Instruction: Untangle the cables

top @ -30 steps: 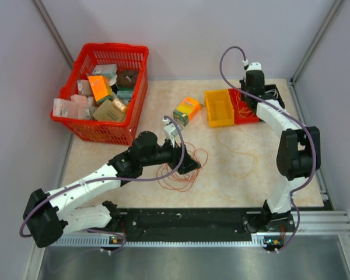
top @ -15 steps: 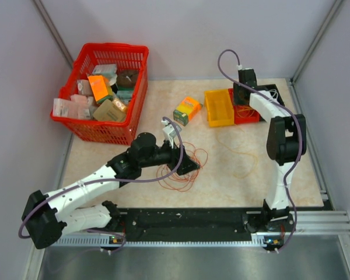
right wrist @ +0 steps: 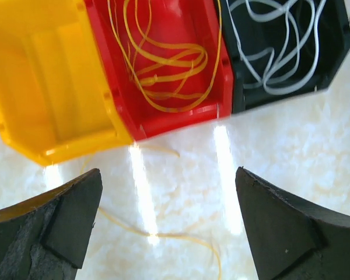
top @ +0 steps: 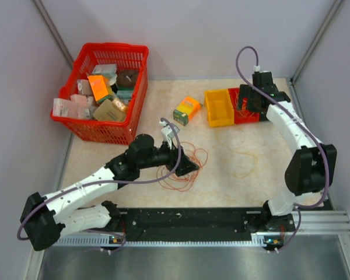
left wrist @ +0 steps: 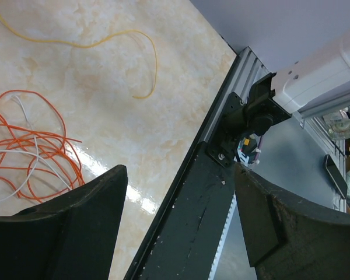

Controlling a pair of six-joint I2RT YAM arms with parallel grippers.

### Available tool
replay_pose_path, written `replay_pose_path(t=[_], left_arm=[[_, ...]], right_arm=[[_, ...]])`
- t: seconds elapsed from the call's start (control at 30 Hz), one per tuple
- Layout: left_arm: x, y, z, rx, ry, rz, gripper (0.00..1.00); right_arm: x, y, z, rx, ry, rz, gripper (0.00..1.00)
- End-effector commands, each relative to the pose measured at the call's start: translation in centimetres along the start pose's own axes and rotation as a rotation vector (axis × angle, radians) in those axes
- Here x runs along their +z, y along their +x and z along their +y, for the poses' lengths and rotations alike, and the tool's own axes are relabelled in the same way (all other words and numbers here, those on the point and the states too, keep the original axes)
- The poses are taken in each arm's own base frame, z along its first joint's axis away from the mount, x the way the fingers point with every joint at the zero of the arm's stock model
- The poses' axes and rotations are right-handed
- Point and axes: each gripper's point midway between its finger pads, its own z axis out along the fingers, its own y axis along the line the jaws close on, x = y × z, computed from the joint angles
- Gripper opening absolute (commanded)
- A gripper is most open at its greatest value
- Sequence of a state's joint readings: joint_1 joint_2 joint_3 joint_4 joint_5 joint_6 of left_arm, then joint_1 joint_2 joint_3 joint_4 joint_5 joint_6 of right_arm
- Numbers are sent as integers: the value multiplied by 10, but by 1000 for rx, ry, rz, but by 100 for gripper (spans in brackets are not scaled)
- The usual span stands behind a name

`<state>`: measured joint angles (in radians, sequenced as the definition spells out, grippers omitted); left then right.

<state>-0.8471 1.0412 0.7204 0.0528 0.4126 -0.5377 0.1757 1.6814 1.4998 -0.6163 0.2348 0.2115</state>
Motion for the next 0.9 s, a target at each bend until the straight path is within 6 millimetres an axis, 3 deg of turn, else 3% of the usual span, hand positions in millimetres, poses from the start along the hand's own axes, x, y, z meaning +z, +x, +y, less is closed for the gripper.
replay_pose_path(t=[0.0,0.13,0.27,0.4,0.53,0.63,0.77,0.87], left_arm=[[-6,-13,-16,31,55,-54,78],[-6,-13,-15,38,54,-55,78],[-3,-12,-14,42,58,-54,77],[3,-11,-14,31,73,-38,75],[3,-8,-14,18,77,-33,74],[1,-8,-12,20,66,-42,73],[0,-7,-13,17,68,-39,73],[-2,-9,-15,16,70,-45,73]], right_arm=[[-30,35,-6,128,-8,28,96],[-47,95,3,234,-95,128,99],[-54,160,-12,335,-31,217,99],[-61,196,-24,382,13,240,96],[-61,230,-39,473,58,288,82],[-57,237,-51,515,106,280,69],[-48,236,-54,503,127,269,60],[-40,231,-52,484,109,250,40]])
